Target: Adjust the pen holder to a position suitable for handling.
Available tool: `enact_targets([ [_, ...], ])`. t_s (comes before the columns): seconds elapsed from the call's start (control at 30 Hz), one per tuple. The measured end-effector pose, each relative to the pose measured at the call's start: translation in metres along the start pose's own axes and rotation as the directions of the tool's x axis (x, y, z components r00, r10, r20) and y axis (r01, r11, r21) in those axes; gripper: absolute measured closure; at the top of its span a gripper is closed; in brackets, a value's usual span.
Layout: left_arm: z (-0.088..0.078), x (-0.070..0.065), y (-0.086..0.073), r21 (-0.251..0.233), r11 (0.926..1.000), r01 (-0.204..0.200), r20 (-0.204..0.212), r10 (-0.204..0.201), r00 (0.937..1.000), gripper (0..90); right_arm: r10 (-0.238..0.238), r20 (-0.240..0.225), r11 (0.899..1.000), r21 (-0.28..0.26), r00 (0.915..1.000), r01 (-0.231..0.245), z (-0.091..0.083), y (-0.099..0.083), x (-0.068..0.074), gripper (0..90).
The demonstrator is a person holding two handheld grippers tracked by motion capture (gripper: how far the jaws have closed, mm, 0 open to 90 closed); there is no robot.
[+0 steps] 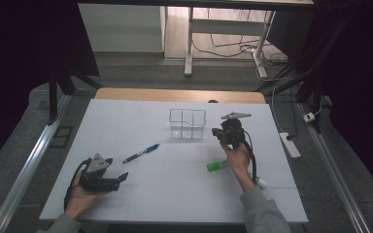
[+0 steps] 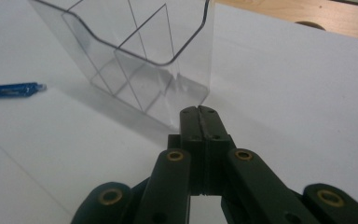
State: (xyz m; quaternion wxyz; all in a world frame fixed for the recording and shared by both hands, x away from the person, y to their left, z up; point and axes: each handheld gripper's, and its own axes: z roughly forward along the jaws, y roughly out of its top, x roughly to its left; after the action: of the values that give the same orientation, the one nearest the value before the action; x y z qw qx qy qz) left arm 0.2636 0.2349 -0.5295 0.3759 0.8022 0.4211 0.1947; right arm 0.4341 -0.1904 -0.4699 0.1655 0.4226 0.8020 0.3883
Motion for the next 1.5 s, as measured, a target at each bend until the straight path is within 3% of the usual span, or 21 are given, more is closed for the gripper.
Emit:
enact_targets([
  [0.2, 0.001, 0.000, 0.000, 0.005, 1.0000, -0.007, -0.002, 0.007, 1.0000, 19.2, -0.031, -0.033, 0.999, 0.021, 0.9990, 0.031, -0.009, -0.010, 0.000, 89.1],
  [0.3, 0.001, 0.000, 0.000, 0.006, 1.0000, -0.007, -0.004, 0.007, 1.0000, 19.2, -0.055, -0.042, 0.998, 0.040, 0.9976, 0.057, -0.014, -0.014, 0.002, 75.1],
  [0.43, 0.001, 0.000, 0.000, 0.007, 0.9999, -0.015, -0.006, 0.015, 0.9999, 19.2, -0.048, -0.073, 0.998, 0.047, 0.9962, 0.052, -0.023, -0.021, 0.002, 58.4],
  [0.53, 0.001, 0.000, -0.001, 0.006, 0.9999, -0.016, -0.004, 0.016, 0.9999, 19.2, -0.050, -0.111, 0.998, 0.038, 0.9926, 0.054, -0.034, -0.030, 0.001, 51.1],
  [0.7, 0.002, -0.002, 0.000, 0.007, 0.9998, -0.017, 0.000, 0.017, 0.9998, 19.2, -0.088, -0.130, 0.995, 0.030, 0.9877, 0.092, -0.052, -0.046, 0.003, 43.9],
  [0.93, 0.001, -0.001, 0.000, 0.004, 0.9998, -0.017, -0.003, 0.017, 0.9998, 19.1, -0.136, -0.150, 0.990, 0.013, 0.9793, 0.140, -0.070, -0.062, 0.009, 40.3],
  [1.5, 0.002, 0.001, 0.002, 0.011, 0.9997, -0.023, 0.004, 0.023, 0.9997, 20.5, -0.210, -0.183, 0.977, -0.010, 0.9604, 0.212, -0.078, -0.073, 0.023, 37.5],
])
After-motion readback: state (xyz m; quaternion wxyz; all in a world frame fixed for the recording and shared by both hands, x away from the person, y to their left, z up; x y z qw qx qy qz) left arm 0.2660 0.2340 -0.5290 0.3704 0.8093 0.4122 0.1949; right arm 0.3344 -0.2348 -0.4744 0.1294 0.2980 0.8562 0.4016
